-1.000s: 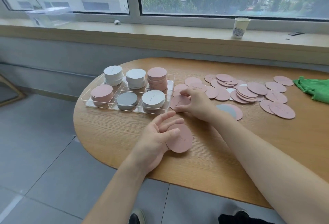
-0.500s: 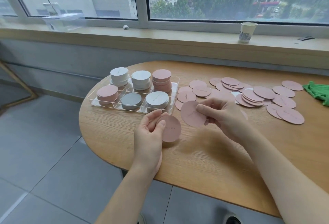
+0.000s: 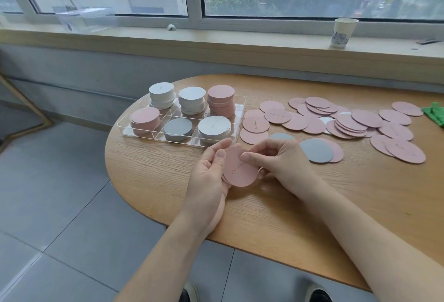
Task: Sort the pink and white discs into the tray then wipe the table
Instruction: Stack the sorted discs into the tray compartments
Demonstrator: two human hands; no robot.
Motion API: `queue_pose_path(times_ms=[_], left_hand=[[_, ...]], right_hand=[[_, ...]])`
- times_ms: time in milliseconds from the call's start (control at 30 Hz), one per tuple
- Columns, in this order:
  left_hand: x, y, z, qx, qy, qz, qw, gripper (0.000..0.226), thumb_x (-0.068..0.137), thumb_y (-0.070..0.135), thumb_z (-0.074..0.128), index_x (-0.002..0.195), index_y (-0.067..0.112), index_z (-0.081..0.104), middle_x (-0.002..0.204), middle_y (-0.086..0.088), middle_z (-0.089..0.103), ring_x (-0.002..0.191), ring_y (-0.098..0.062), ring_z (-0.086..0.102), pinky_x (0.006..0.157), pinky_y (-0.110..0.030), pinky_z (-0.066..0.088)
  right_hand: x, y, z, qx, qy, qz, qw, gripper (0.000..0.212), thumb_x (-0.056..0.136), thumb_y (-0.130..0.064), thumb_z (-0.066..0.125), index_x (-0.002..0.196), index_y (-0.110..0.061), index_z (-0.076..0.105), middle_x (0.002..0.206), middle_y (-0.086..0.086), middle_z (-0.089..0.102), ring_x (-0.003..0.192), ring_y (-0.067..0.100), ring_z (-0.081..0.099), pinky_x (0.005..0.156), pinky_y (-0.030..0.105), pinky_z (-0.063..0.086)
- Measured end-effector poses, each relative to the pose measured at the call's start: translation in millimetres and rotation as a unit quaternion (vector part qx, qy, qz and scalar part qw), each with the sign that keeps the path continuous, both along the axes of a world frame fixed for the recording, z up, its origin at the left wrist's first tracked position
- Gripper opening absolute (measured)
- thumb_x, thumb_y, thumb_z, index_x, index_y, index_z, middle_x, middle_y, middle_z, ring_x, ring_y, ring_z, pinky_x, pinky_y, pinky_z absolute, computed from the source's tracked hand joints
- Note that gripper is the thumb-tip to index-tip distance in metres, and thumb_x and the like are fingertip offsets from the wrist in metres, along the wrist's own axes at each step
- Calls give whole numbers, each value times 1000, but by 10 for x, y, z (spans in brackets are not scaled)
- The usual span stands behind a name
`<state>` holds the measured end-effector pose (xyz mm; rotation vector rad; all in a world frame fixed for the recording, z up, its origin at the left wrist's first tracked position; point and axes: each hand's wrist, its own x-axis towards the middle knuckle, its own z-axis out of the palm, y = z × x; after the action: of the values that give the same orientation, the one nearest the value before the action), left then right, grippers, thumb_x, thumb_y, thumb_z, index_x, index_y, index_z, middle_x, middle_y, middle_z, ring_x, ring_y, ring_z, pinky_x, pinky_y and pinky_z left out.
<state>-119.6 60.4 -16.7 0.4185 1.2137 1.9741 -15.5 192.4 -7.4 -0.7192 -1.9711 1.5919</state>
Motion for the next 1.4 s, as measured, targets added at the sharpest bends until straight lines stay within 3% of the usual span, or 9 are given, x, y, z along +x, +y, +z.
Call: queue_pose_path(times_ms=[133, 267, 433, 533, 667, 800, 1067, 1267, 1400], left_hand=[[17, -16, 27, 19, -18, -61, 998, 32, 110, 17, 41, 138, 9, 55, 131, -18, 69, 120, -32, 68, 101, -54, 55], [19, -36, 15, 29, 2, -100, 995, 36, 107, 1, 45, 140, 13, 51, 134, -16, 67, 111, -32, 73, 94, -50, 60], [6, -51, 4, 19, 20, -99, 995, 34, 107, -2, 45, 136, 14, 52, 134, -17, 64, 108, -35, 74, 88, -48, 62], [-18, -57, -3, 21, 17, -87, 996, 32, 108, -1, 42, 136, 11, 52, 132, -28, 63, 104, -41, 74, 81, -43, 63], [-41, -75, 2, 11, 20, -81, 996, 39, 109, -1, 39, 136, 22, 55, 127, -29, 66, 101, -37, 75, 81, -38, 62], [-47, -74, 11, 8, 16, -82, 996, 38, 108, -2, 41, 131, 23, 60, 129, -31, 63, 96, -34, 75, 76, -37, 59], [-94, -74, -6, 11, -3, -84, 996, 30, 107, 0, 45, 130, 13, 59, 126, -32, 65, 101, -42, 74, 72, -37, 62], [-85, -54, -8, 4, 13, -83, 996, 31, 108, 0, 44, 129, 16, 60, 127, -31, 64, 98, -39, 75, 73, -37, 62], [-77, -52, -10, 1, 22, -79, 997, 35, 107, -2, 46, 129, 20, 61, 127, -30, 64, 99, -37, 75, 74, -37, 61]], right_hand=[[-34, -40, -1, 7, 34, -10, 999, 24, 75, -28, 87, 82, -10, 74, 77, 10, 75, 60, 25, 65, 62, 39, 57], [-47, -76, -2, 27, 48, -35, 998, 17, 75, -25, 86, 80, -11, 77, 70, 2, 73, 63, 21, 68, 60, 33, 59], [-4, -93, 33, 37, 48, -36, 998, 6, 81, -17, 82, 83, -12, 80, 72, 5, 75, 60, 17, 69, 59, 24, 57], [8, 30, 43, 108, 22, -71, 991, 11, 86, -27, 79, 82, -17, 80, 68, 4, 72, 56, 18, 64, 58, 29, 56], [-96, 421, 7, 241, -82, -120, 960, 20, 88, -38, 76, 94, -20, 79, 76, -14, 72, 75, 3, 66, 69, 11, 47], [-353, 730, -106, 311, -161, -109, 930, 36, 88, -41, 74, 110, -12, 75, 106, 2, 71, 99, 17, 62, 89, 31, 48], [-655, 1003, -157, 291, -223, -69, 928, 54, 85, -48, 75, 129, -19, 66, 137, 6, 59, 129, 26, 51, 108, 41, 41], [-641, 1014, -90, 220, -183, -58, 957, 63, 66, -35, 93, 122, -24, 65, 123, 0, 57, 115, 14, 54, 96, 30, 45], [-464, 875, -51, 198, -90, -103, 971, 31, 77, -16, 86, 105, -20, 74, 108, -3, 69, 96, 15, 64, 76, 17, 46]])
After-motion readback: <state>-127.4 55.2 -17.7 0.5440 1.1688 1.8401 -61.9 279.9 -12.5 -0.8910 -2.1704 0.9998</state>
